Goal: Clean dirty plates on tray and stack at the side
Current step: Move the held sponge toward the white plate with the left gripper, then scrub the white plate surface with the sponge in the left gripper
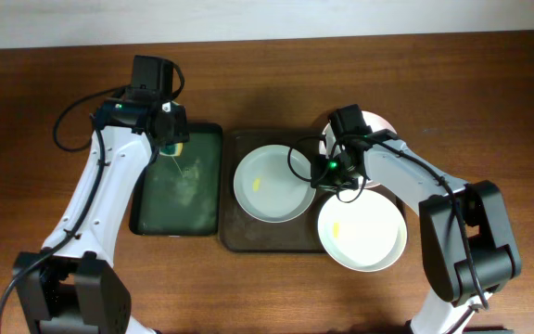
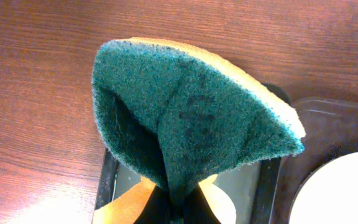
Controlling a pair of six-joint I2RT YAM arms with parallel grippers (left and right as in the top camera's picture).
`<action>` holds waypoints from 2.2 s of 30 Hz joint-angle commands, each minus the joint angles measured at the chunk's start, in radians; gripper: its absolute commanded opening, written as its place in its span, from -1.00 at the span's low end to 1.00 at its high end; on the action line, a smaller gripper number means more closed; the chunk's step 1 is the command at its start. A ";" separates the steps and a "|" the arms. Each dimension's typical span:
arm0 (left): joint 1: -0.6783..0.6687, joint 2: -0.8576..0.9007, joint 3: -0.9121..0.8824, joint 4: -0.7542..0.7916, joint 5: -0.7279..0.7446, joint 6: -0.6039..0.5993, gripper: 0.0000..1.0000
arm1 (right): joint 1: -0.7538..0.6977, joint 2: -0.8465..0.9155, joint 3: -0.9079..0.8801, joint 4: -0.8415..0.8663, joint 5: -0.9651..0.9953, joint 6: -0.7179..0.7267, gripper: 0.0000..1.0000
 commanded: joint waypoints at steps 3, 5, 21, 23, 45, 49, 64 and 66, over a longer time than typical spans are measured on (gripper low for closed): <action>-0.005 -0.012 0.014 -0.004 0.006 -0.002 -1.00 | -0.002 0.012 -0.005 -0.003 -0.013 -0.010 -0.92; -0.009 -0.012 0.014 -0.029 0.009 -0.002 -1.00 | -0.002 0.012 -0.005 -0.003 -0.013 -0.010 -0.92; -0.053 0.000 0.013 -0.068 -0.055 -0.003 -1.00 | -0.002 0.012 -0.005 -0.003 -0.013 -0.010 -0.91; -0.057 0.004 0.013 -0.083 -0.062 -0.002 -1.00 | -0.002 0.012 -0.005 -0.003 -0.013 -0.010 -0.92; -0.056 0.014 0.013 -0.086 -0.036 -0.010 -1.00 | -0.001 0.012 -0.005 -0.004 -0.013 -0.010 -0.91; -0.056 0.026 0.012 -0.086 -0.036 -0.010 -1.00 | 0.014 0.012 -0.005 -0.003 -0.012 -0.010 -0.92; -0.056 0.108 0.077 -0.159 -0.011 -0.009 -1.00 | 0.027 0.012 -0.005 -0.007 0.040 -0.009 -0.92; -0.056 0.138 0.147 -0.229 -0.009 -0.009 -1.00 | 0.027 0.012 -0.005 -0.007 0.039 -0.009 -0.92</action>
